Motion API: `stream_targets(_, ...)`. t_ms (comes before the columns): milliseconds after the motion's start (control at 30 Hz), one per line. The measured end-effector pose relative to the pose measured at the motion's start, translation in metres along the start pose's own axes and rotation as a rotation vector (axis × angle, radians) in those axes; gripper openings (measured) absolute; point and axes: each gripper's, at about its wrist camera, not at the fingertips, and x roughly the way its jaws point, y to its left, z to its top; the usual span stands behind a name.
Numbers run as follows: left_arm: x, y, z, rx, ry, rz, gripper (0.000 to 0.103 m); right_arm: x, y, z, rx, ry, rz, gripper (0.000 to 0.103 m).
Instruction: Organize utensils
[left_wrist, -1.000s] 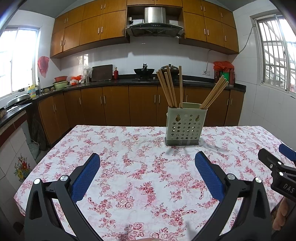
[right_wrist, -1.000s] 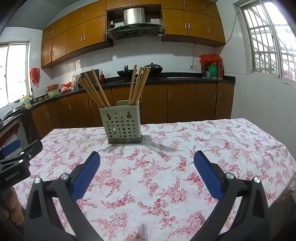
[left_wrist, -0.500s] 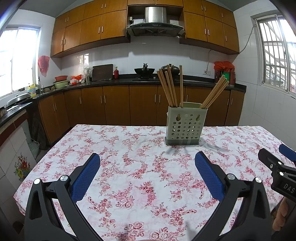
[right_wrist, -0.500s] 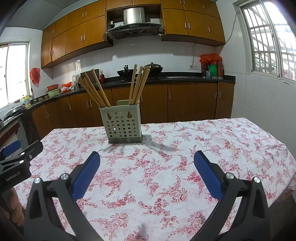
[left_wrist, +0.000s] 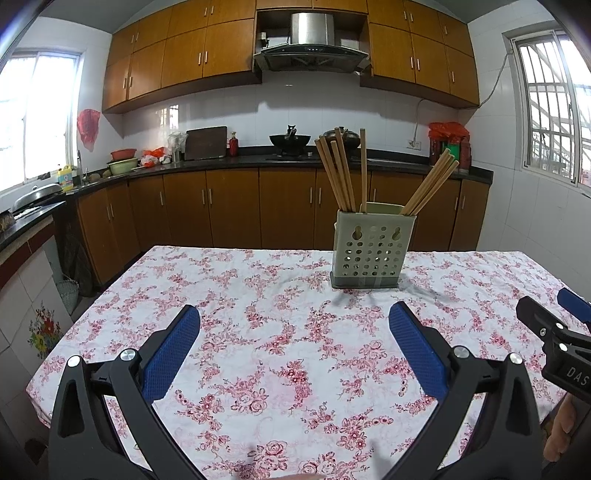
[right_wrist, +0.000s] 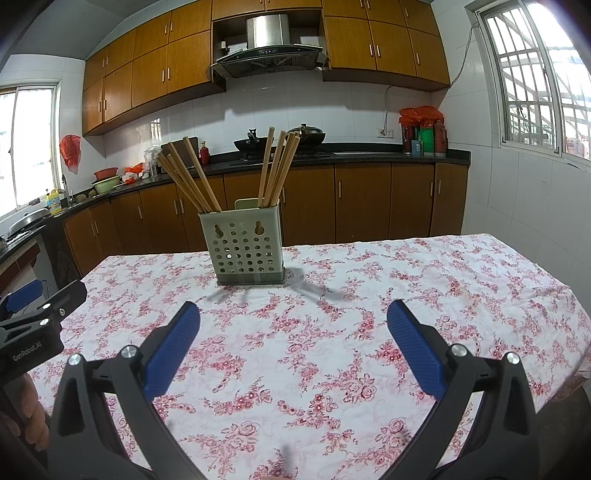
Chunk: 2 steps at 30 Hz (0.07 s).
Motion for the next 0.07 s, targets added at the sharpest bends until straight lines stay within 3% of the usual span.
stream_targets(67,0.0005,-0.0003,0.0000,-0.001,0.002,0.001,0.101,-0.0001,0.0000,0.0000,0.001,0.000,0.000,0.099)
